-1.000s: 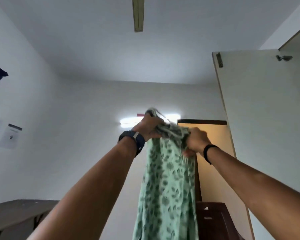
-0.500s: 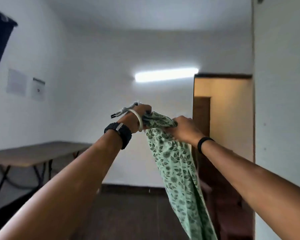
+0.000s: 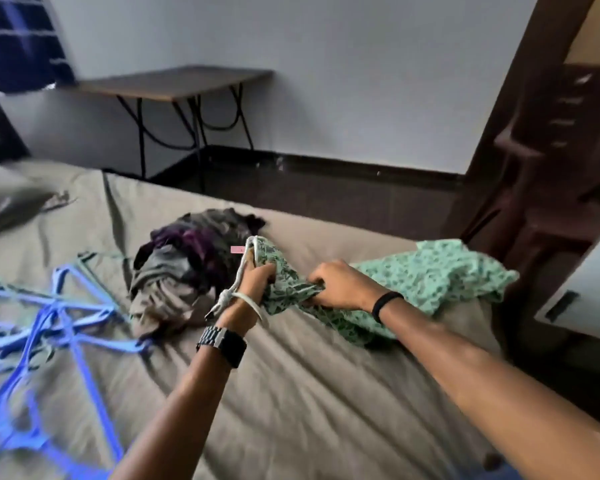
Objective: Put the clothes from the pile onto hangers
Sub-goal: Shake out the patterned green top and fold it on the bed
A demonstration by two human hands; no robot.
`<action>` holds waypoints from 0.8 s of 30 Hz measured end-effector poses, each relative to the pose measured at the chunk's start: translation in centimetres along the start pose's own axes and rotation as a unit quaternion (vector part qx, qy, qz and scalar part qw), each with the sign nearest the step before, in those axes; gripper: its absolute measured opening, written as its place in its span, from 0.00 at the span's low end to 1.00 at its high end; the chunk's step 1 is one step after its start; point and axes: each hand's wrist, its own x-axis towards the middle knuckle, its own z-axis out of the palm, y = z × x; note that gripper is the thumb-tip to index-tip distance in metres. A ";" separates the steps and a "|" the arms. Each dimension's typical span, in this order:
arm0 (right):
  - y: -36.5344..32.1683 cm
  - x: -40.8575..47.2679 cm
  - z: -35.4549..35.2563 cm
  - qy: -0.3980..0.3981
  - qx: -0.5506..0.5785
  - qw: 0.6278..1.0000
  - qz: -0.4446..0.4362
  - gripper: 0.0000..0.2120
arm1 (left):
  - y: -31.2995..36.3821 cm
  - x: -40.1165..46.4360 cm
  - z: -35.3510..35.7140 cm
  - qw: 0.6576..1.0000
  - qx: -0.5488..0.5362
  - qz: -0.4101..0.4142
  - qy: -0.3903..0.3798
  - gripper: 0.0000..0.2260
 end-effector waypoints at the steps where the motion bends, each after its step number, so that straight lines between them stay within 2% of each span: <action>1: -0.5 0.1 1.7 -0.003 -0.004 1.000 -0.010 0.18 | -1.3 -0.7 -1.5 1.000 0.018 0.001 0.011 0.17; 3: -1.9 0.2 5.0 -0.031 0.000 0.999 -0.033 0.17 | -3.6 -2.3 -4.5 0.998 0.050 -0.007 0.026 0.22; 6: -3.6 0.2 8.5 -0.097 0.011 0.993 -0.069 0.07 | -6.0 -4.6 -7.7 0.994 0.089 -0.049 0.050 0.23; 7: -4.1 0.4 9.4 -0.114 0.013 0.991 -0.071 0.07 | -6.8 -5.3 -8.6 0.992 0.099 -0.059 0.058 0.22; 9: -4.6 1.0 11.0 -0.139 0.011 0.988 -0.068 0.12 | -8.7 -6.2 -10.0 0.981 0.174 -0.046 0.075 0.19; 10: -4.6 1.4 11.8 -0.154 0.011 0.986 -0.067 0.16 | -9.4 -6.8 -10.5 0.964 0.249 -0.042 0.077 0.19; 12: -4.4 1.9 13.3 -0.205 0.028 0.976 -0.066 0.26 | -11.1 -7.8 -11.4 0.900 0.430 -0.027 0.067 0.24; 14: -3.7 2.2 14.4 -0.256 0.080 0.962 -0.047 0.34 | -11.9 -9.0 -11.8 0.851 0.524 -0.017 0.036 0.29; 16: -2.7 2.2 14.7 -0.263 0.188 0.946 -0.004 0.36 | -11.5 -9.4 -11.8 0.795 0.605 -0.035 -0.001 0.28; 19: -0.4 2.1 14.4 -0.222 0.355 0.906 0.067 0.32 | -9.8 -8.1 -11.1 0.710 0.700 -0.048 -0.049 0.18; 21: 1.1 2.0 14.1 -0.204 0.424 0.876 0.105 0.30 | -8.7 -7.1 -10.0 0.677 0.733 -0.024 -0.059 0.14; 24: 3.6 1.6 13.4 -0.174 0.519 0.823 0.153 0.28 | -8.3 -5.7 -6.4 0.670 0.740 0.005 -0.059 0.13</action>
